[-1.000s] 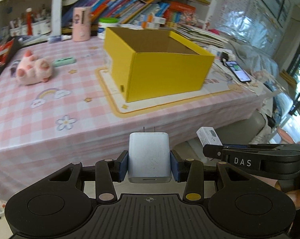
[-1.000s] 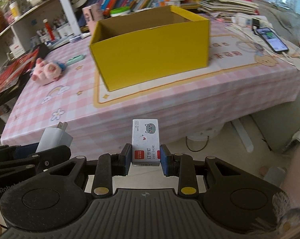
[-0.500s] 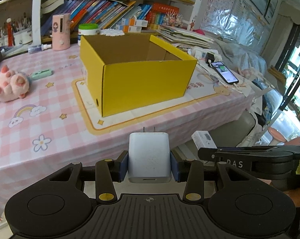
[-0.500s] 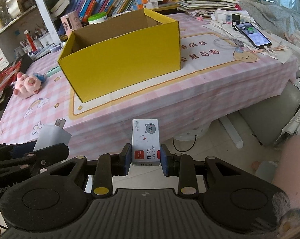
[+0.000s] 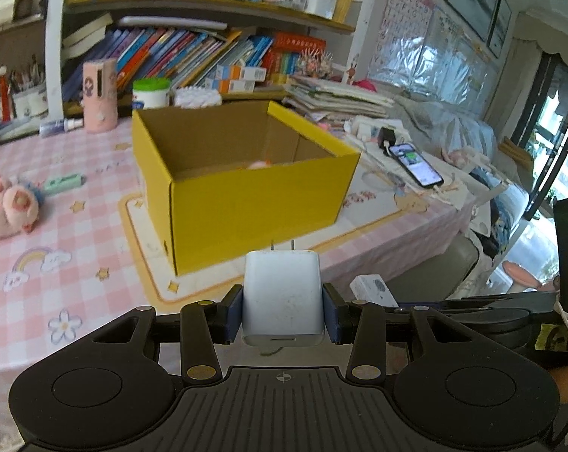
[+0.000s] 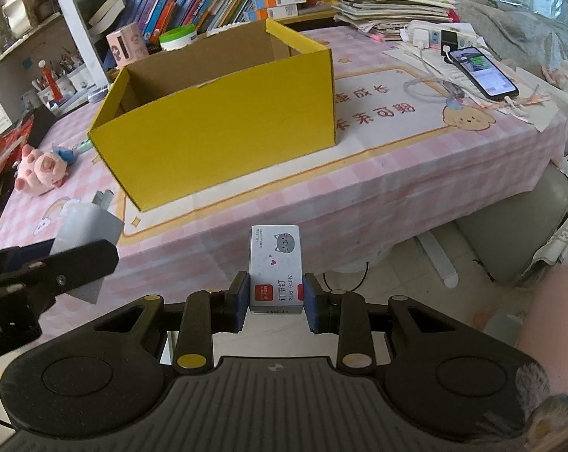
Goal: Organize objects
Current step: 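Carry the charger in the left tool and white box in the right tool over the yellow box, then open the left tool to drop the charger into the yellow box while the right tool releases the white box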
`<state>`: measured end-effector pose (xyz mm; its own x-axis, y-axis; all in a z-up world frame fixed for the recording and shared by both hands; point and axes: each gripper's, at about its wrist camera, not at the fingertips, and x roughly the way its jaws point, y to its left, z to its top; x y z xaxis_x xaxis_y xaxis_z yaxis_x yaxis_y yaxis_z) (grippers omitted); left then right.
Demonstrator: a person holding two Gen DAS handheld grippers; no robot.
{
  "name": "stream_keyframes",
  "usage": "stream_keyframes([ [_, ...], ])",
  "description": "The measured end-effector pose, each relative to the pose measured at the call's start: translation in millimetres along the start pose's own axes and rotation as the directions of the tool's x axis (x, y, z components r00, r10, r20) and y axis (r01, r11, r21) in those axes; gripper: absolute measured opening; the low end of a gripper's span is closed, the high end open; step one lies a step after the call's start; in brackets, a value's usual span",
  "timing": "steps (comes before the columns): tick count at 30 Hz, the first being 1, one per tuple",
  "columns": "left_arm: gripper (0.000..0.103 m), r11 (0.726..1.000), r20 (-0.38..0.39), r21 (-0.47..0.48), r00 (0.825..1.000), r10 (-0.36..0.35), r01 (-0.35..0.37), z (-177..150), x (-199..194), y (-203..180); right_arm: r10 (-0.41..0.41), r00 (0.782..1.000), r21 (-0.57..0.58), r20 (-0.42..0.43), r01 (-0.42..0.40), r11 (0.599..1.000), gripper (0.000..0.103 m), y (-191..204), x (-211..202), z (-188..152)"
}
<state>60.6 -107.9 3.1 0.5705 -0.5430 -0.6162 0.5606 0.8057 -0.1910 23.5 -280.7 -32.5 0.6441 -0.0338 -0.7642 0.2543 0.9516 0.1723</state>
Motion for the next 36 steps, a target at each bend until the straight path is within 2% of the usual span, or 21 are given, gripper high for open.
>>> stream_keyframes([
  [5,0.041,1.0,0.038,0.012,0.999,0.01,-0.011,16.9,5.6,-1.0,0.003,0.999,0.004,0.035,-0.003,1.0,0.028,-5.3,-0.2,19.2],
  [10,0.041,0.999,0.098,0.013,0.995,0.033,-0.034,38.6,8.0,2.5,0.025,0.992,-0.002,0.125,-0.025,1.0,0.028,-9.5,-7.2,50.7],
  [16,0.041,0.997,0.156,-0.005,0.985,0.071,-0.071,67.6,19.7,6.8,0.068,0.963,-0.072,0.26,-0.051,0.996,0.028,-9.0,-14.6,102.4],
  [20,0.041,0.993,0.17,-0.031,0.979,0.114,-0.11,85.0,36.9,10.4,0.114,0.95,-0.12,0.29,-0.082,0.989,0.028,-9.0,-6.5,135.3],
  [27,0.041,0.98,0.132,-0.072,0.973,0.192,-0.184,100.5,75.4,17.4,0.203,0.946,-0.234,0.252,-0.144,0.962,0.028,3.7,28.3,178.8],
  [36,0.041,0.957,0.019,-0.064,0.959,0.284,-0.283,96.7,118.8,21.5,0.274,0.956,-0.352,0.109,-0.22,0.91,0.028,22.5,88.7,205.7],
])
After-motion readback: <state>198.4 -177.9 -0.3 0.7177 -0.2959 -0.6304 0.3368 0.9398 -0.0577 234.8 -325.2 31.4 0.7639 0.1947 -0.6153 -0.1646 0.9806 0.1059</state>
